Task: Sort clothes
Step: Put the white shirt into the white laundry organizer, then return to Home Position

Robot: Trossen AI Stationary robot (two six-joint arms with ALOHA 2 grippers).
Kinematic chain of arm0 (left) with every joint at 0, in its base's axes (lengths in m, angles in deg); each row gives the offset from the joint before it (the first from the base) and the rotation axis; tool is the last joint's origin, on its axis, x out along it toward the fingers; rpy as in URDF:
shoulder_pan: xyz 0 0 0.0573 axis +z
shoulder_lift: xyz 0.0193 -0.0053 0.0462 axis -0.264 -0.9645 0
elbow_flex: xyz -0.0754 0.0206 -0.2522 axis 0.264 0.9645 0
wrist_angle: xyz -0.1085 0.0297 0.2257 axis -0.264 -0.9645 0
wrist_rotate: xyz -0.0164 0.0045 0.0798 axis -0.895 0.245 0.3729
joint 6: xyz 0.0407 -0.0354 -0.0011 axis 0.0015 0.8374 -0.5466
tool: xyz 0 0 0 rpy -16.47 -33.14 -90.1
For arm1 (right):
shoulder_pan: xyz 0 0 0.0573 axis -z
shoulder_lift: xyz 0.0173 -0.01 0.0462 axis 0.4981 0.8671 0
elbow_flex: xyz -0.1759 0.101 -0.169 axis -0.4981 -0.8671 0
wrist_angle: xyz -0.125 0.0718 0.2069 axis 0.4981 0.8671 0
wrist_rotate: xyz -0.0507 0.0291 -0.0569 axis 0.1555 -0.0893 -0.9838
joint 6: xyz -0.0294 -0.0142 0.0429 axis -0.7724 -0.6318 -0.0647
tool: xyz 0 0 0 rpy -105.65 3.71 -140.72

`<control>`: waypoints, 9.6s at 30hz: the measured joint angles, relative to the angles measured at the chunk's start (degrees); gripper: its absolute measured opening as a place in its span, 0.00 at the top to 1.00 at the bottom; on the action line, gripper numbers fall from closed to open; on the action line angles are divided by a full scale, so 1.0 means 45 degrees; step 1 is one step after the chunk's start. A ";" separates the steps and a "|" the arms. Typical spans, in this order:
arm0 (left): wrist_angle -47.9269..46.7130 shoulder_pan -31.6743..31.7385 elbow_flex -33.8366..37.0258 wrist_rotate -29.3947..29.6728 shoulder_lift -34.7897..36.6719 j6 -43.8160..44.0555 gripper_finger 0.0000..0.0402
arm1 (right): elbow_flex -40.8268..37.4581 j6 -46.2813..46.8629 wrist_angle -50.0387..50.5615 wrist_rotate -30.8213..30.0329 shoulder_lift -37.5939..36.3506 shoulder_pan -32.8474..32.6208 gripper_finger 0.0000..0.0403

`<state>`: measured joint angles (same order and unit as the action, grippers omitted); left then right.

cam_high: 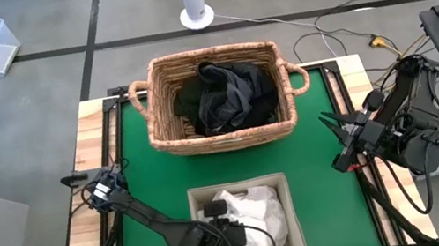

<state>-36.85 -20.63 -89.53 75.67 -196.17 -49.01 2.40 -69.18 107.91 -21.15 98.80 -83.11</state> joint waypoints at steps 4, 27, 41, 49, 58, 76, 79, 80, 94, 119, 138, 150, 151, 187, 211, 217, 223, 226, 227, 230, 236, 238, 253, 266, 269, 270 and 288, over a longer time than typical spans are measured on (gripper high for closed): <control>-0.0054 -0.0002 -0.0469 -0.0043 0.0000 0.0158 0.82 | -0.0003 0.0000 0.0000 0.0003 0.0000 0.0004 0.90; -0.3372 -0.0107 -0.3349 0.0042 0.0199 -0.0394 0.71 | -0.0005 0.0000 -0.0004 0.0000 0.0000 0.0003 0.91; -0.3785 -0.0529 -0.3429 0.4060 0.0745 -0.2733 0.71 | -0.0362 0.1881 0.1910 0.0486 0.0000 0.0000 0.90; -0.3669 -0.1178 -0.3432 0.5679 0.1073 -0.2695 0.71 | -0.1268 0.4009 0.3001 0.0917 0.0000 0.0000 0.91; -0.3033 -0.1948 -0.3250 0.5719 0.1127 -0.2664 0.71 | -0.2159 0.4973 0.2826 0.3407 0.0010 0.0000 0.91; -0.4125 -0.3352 -0.2916 0.8499 0.1156 0.0028 0.71 | -0.3546 0.6016 0.2489 0.4457 0.0019 -0.0015 0.91; -0.4125 -0.3544 -0.2713 0.9232 0.1161 0.0264 0.71 | -0.3701 0.6008 0.2307 0.4575 0.0029 -0.0073 0.91; -0.4121 -0.3611 -0.2596 0.9464 0.1166 0.0334 0.71 | -0.3739 0.5968 0.2177 0.4573 0.0063 -0.0097 0.91; -0.2351 -0.3129 -0.0697 1.1227 0.1171 0.2212 0.71 | -0.4002 -0.2015 -0.6740 0.6146 0.1601 -0.0619 0.91; 0.4571 0.0122 -0.1449 0.6064 0.1629 -0.9547 0.71 | -0.4007 -0.3976 -0.9156 1.0647 0.1347 0.0534 0.91; 0.5313 0.3420 -0.1081 -0.2069 0.3544 -1.2192 0.71 | -0.4789 -0.4815 -0.9182 1.4477 -0.1677 0.3515 0.91; 0.3942 0.3568 -0.0775 -0.1398 0.5005 -1.1458 0.71 | -0.5477 -0.4095 -0.9088 1.5343 -0.1965 0.4483 0.91; 0.3964 0.3533 -0.0454 -0.1346 0.5362 -1.1342 0.71 | -0.5542 -0.4038 -0.9100 1.5339 -0.2047 0.4483 0.91; 1.5612 0.4041 1.8411 -0.0064 2.0032 -1.0600 0.71 | -0.8894 -0.2943 -0.7391 1.5798 -0.7090 0.7103 0.91; 1.8038 0.4031 2.4233 -0.1005 2.5363 -0.9391 0.71 | -1.3339 -0.1918 -0.7396 1.5874 -1.3060 0.7090 0.91; 1.8120 0.4031 2.4961 -0.0971 2.6384 -0.9303 0.71 | -1.3572 -0.1793 -0.7441 1.6114 -1.3094 0.7091 0.91; 1.8120 0.4031 2.5837 -0.0954 2.7258 -0.8944 0.71 | -1.3940 -0.1456 -0.7471 1.6116 -1.3100 0.7091 0.91; 1.8293 0.4036 2.6294 -0.0920 2.7423 -0.8758 0.71 | -1.4042 -0.1251 -0.7485 1.6116 -1.3095 0.7091 0.91; 1.8255 0.4038 2.6421 -0.0888 2.7422 -0.8684 0.71 | -1.4081 -0.1232 -0.7480 1.6121 -1.3095 0.7091 0.91; 1.8121 0.4046 2.6415 -0.0707 2.7355 -0.8326 0.71 | -1.4154 -0.1224 -0.7475 1.6126 -1.3095 0.7091 0.91; 1.8042 0.4046 2.6420 -0.0706 2.7389 -0.8315 0.71 | -1.4402 -0.1195 -0.7759 1.6674 -1.3095 0.7088 0.91; 1.7998 0.4046 2.6420 -0.0706 2.7370 -0.8315 0.71 | -1.4669 -0.1211 -0.8142 1.6689 -1.3098 0.7091 0.91; 1.6728 0.4041 2.6424 -0.0796 2.7355 -0.7439 0.71 | -1.6218 -0.1318 -0.9768 1.6763 -1.3092 0.7088 0.91; 1.6673 0.4045 2.6424 -0.0968 2.6654 -0.6962 0.71 | -1.6228 -0.2735 -0.8509 1.7330 -1.3080 0.7091 0.91; 1.6673 0.4041 2.6424 -0.0968 2.6646 -0.6917 0.71 | -1.6228 -0.2827 -0.8437 1.7007 -1.3081 0.7091 0.91; 1.6673 0.4046 2.6424 -0.0968 2.6660 -0.6933 0.71 | -1.6228 -0.2911 -0.8437 1.7004 -1.3085 0.7091 0.91; 1.6751 0.4046 2.6434 -0.0828 2.6682 -0.6947 0.71 | -1.6242 -0.3011 -0.8426 1.5980 -1.3075 0.7091 0.91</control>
<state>38.53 -2.43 29.43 71.95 -76.10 -80.27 -70.69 -82.73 69.99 50.76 39.96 -51.20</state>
